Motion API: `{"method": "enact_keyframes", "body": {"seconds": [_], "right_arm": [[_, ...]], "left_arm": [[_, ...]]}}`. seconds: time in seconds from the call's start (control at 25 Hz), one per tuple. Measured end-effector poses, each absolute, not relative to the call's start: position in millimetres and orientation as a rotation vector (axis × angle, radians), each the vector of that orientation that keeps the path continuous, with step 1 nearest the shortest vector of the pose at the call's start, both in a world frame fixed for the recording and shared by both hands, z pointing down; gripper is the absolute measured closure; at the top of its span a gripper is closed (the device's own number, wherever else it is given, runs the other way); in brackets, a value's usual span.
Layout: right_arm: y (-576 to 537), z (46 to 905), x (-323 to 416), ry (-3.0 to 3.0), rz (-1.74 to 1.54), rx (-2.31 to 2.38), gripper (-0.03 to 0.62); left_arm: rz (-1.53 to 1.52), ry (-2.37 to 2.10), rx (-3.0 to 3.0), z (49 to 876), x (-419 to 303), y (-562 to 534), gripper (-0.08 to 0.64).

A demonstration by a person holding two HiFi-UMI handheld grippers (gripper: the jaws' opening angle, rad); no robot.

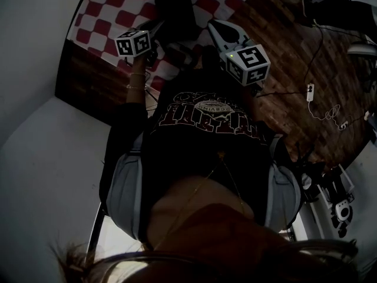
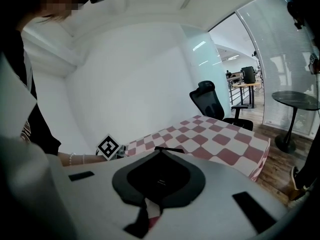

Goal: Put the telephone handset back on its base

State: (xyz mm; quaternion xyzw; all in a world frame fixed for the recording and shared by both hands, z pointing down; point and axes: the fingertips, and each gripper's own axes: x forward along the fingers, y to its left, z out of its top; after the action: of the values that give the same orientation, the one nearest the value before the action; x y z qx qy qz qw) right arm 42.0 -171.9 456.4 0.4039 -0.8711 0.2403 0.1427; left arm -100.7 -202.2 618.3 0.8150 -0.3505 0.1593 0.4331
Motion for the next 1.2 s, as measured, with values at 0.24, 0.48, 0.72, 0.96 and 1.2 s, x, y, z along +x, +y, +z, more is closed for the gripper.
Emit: {"method": "enact_keyframes", "body": {"seconds": [0.24, 0.48, 0.72, 0.96, 1.2], "right_arm": [[-174, 453, 35, -2.541, 0.684, 1.127, 0.572], [-177, 437, 47, -2.580, 0.671, 1.089, 0.572], [-185, 440, 43, -2.600, 0.640, 1.046, 0.572], [-188, 442, 34, -2.628, 0.622, 0.973, 0.572], [-189, 447, 20, -2.654, 0.592, 0.897, 0.572]], "left_arm": [[0.481, -0.974, 2.019, 622, -103, -203, 0.484], [0.569, -1.111, 2.055, 605, -94, -201, 0.480], [0.563, -1.227, 2.087, 584, -98, -195, 0.482], [0.493, -1.239, 2.124, 555, -81, -191, 0.496], [0.517, -1.314, 2.191, 538, -74, -192, 0.522]]}}
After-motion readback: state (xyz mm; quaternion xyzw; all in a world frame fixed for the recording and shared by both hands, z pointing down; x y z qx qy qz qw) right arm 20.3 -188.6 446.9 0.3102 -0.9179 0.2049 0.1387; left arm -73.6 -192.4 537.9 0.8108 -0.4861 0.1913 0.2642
